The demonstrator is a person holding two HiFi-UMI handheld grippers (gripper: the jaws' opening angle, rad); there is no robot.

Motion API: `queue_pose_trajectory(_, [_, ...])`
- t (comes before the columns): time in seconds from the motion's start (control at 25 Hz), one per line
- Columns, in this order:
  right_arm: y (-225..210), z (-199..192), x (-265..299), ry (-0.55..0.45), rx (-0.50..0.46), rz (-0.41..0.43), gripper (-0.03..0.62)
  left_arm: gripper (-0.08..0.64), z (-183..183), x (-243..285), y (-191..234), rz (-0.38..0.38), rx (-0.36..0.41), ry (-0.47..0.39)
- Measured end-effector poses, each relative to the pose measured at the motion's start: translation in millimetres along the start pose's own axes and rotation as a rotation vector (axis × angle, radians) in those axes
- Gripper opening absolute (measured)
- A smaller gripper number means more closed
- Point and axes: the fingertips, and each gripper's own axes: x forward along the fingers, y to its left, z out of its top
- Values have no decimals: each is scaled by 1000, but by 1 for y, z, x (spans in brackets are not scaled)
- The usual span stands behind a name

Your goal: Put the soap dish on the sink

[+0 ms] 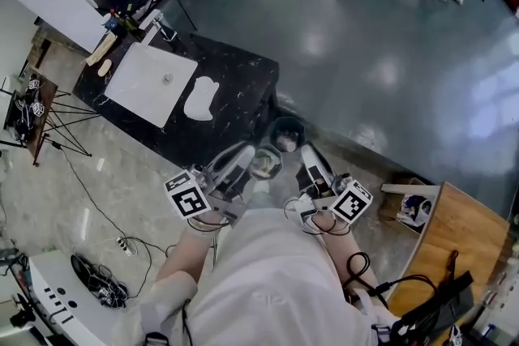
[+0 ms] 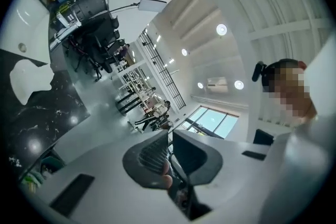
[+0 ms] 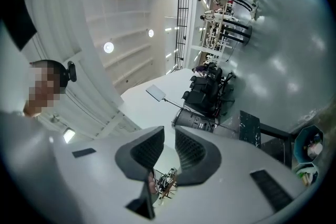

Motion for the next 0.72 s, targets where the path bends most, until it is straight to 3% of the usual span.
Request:
queue_pose_trajectory(0.36, [9, 5, -17, -8, -19, 17, 77, 8, -26, 3, 9, 13, -161, -25])
queue_pose_trajectory(0.56, [10, 7, -23, -17, -17, 19, 76, 6, -42, 2, 13, -28, -353, -70])
queue_pose_trajectory(0.72, [11, 8, -27, -21, -19, 31, 76, 6, -47, 4, 13, -52, -385, -78])
